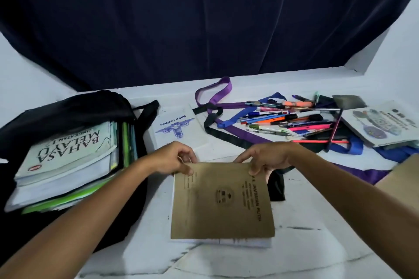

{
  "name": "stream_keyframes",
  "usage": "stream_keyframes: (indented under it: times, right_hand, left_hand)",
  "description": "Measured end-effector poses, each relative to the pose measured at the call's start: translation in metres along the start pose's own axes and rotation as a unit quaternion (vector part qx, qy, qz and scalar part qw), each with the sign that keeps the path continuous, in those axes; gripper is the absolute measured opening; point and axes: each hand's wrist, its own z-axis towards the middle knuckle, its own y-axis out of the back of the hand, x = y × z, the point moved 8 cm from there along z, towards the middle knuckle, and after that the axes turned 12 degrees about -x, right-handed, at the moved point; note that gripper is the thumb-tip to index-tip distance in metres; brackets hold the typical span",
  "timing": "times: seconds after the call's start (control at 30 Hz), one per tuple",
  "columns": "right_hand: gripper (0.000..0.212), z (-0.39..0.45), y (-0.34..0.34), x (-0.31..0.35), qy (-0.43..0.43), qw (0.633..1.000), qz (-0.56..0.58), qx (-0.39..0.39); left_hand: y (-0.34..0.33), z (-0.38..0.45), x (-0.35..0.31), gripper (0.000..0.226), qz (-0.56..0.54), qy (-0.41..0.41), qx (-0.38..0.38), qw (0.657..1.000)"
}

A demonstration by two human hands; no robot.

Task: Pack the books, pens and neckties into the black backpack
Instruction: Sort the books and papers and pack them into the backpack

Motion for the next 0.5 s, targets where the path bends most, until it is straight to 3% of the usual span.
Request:
stream_keyframes:
  times: [0.3, 0.5]
  right_hand:
    - [0.039, -0.001, -0.010, 0.014, 0.045, 0.966, -0.195, -0.163]
    - [0.038, -0.015, -0.026, 0.034, 0.100, 0.835, -0.445, -0.310]
  left_hand:
    - [-0.009, 0.006, 0.018, 0.024, 0.147, -0.022, -0.054, 0.987]
    - [-0.010, 0.011, 0.011, 0.030, 0.255, -0.038, -0.054, 0.965]
